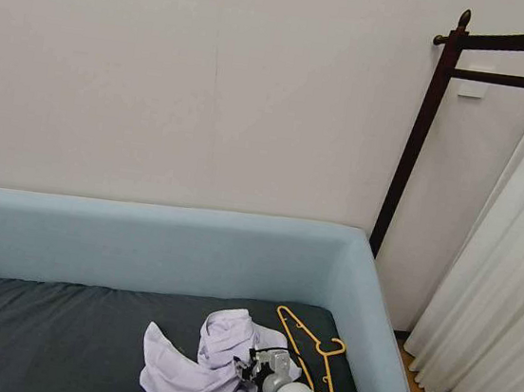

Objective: Pick up the clothes from the sofa and hang them on the clothes hanger.

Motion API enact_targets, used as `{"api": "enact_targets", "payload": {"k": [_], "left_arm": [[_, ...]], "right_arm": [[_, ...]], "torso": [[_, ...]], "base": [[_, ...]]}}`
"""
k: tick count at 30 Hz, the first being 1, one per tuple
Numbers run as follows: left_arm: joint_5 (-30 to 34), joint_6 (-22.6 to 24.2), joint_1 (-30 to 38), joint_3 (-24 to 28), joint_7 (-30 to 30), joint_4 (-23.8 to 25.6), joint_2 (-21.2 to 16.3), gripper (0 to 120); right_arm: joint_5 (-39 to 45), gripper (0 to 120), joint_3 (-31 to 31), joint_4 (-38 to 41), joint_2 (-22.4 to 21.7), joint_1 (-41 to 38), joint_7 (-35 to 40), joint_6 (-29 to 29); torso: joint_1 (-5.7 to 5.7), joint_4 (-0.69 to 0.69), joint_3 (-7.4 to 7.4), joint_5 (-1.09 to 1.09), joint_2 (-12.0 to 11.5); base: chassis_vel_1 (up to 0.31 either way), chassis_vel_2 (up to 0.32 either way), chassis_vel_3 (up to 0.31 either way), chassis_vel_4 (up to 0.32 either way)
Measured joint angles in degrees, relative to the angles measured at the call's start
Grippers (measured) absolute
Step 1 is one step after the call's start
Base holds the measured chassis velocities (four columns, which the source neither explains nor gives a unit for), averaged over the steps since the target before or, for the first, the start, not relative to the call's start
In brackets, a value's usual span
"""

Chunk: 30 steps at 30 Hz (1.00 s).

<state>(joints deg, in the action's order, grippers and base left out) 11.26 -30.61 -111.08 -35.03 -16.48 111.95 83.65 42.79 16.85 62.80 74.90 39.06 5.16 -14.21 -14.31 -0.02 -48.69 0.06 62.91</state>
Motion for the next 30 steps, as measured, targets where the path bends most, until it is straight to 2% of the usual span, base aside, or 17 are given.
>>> {"api": "enact_targets", "payload": {"k": [3, 7, 8, 10, 15, 19, 23, 25, 30], "left_arm": [[0.03, 0.01, -0.01, -0.23, -0.02, 0.27, -0.04, 100], [0.04, 0.06, 0.23, -0.25, -0.02, 0.18, -0.22, 100], [0.04, 0.06, 0.23, -0.25, -0.02, 0.18, -0.22, 100], [-0.06, 0.08, 0.39, 0.08, -0.03, -0.05, -0.25, 100], [-0.80, 0.10, 0.74, 1.01, -0.03, -0.62, -0.21, 100], [-1.21, 0.13, 1.27, 1.54, -0.03, -0.96, 0.02, 100], [-1.29, 0.17, 2.01, 1.89, -0.03, -0.96, 0.07, 99], [-1.29, 0.19, 2.15, 1.95, -0.02, -0.96, 0.06, 99], [-1.13, 0.41, 2.86, 2.19, 0.01, -0.93, 0.24, 99]], "right_arm": [[-0.01, 25, 0.02, 0.00, -0.09, 0.04, -0.16, 0.11], [0.02, 7, 0.14, -0.07, -0.33, -0.20, -0.15, 0.24], [0.02, 7, 0.14, -0.07, -0.33, -0.20, -0.15, 0.24], [0.05, 0, 0.29, 0.05, -0.78, -0.24, -0.06, 0.49], [0.20, 0, 0.32, 1.29, -1.69, -0.24, 0.00, 0.78], [0.00, 0, 0.16, 5.64, -3.48, -0.18, 0.59, 1.69], [2.38, 0, 0.50, 16.37, -7.53, -2.29, 2.67, 1.35], [2.93, 0, 0.72, 17.71, -8.07, -2.88, 2.92, 1.07], [6.27, 0, 3.93, 25.63, -11.75, -11.31, 5.07, 0.13]], "torso": [[0.00, 0.00, 0.00, 0.01, 0.00], [0.00, 0.00, 0.00, 0.01, 0.00], [0.00, 0.00, 0.00, 0.01, 0.00], [0.00, 0.00, 0.00, 0.00, 0.00], [0.00, 0.00, 0.00, 0.01, 0.00], [0.00, 0.00, -0.01, 0.01, 0.00], [0.00, -0.01, 0.00, 0.00, 0.00], [0.00, -0.01, 0.00, 0.00, 0.00], [0.00, -0.01, -0.01, 0.01, 0.00]], "base": [[0.000, 0.000, 0.000, 0.000], [0.000, 0.000, 0.000, 0.000], [0.000, 0.000, 0.000, 0.000], [0.000, 0.000, 0.000, 0.000], [0.000, 0.000, 0.000, 0.000], [0.000, 0.000, 0.000, 0.000], [0.000, 0.000, 0.000, 0.000], [0.000, 0.000, 0.000, 0.000], [0.000, 0.000, 0.000, 0.000]]}}
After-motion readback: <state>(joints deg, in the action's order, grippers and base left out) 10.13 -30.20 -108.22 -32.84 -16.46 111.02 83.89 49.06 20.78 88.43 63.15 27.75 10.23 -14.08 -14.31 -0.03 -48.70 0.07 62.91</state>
